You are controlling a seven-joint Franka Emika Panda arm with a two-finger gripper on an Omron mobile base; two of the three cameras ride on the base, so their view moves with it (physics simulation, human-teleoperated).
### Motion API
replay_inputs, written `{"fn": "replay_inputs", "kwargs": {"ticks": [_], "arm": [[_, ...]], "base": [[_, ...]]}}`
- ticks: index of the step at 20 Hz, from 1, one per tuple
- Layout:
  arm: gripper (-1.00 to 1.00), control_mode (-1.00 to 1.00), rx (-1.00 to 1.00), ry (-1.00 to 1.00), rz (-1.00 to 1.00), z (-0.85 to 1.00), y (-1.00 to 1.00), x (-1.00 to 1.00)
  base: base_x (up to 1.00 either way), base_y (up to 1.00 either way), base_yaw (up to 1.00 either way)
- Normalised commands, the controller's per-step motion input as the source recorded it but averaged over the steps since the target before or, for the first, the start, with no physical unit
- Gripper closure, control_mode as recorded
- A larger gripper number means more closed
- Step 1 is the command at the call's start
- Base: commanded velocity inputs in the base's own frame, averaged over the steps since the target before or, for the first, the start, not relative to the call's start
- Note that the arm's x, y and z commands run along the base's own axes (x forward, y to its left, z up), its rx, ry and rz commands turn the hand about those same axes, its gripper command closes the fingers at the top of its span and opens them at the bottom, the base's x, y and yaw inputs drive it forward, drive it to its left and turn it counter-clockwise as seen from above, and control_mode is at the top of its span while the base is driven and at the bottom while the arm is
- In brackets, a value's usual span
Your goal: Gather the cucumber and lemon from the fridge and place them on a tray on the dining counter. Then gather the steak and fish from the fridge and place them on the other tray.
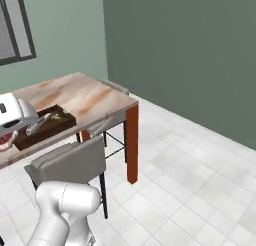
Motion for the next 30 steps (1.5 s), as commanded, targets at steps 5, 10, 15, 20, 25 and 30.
{"fn": "replay_inputs", "kwargs": {"ticks": [5,10,15,20,25,30], "arm": [[1.00,1.00,0.00,0.00,0.00,0.00,0.00,0.00],[1.00,1.00,0.00,0.00,0.00,0.00,0.00,0.00],[1.00,1.00,0.00,0.00,0.00,0.00,0.00,0.00],[1.00,1.00,0.00,0.00,0.00,0.00,0.00,0.00],[1.00,1.00,0.00,0.00,0.00,0.00,0.00,0.00],[1.00,1.00,0.00,0.00,0.00,0.00,0.00,0.00]], "base": [[0.69,-0.07,0.47],[0.60,-0.09,0.49],[0.52,-0.13,0.50],[0.49,-0.18,0.51],[0.54,-0.28,0.48],[0.52,-0.39,0.41]]}}
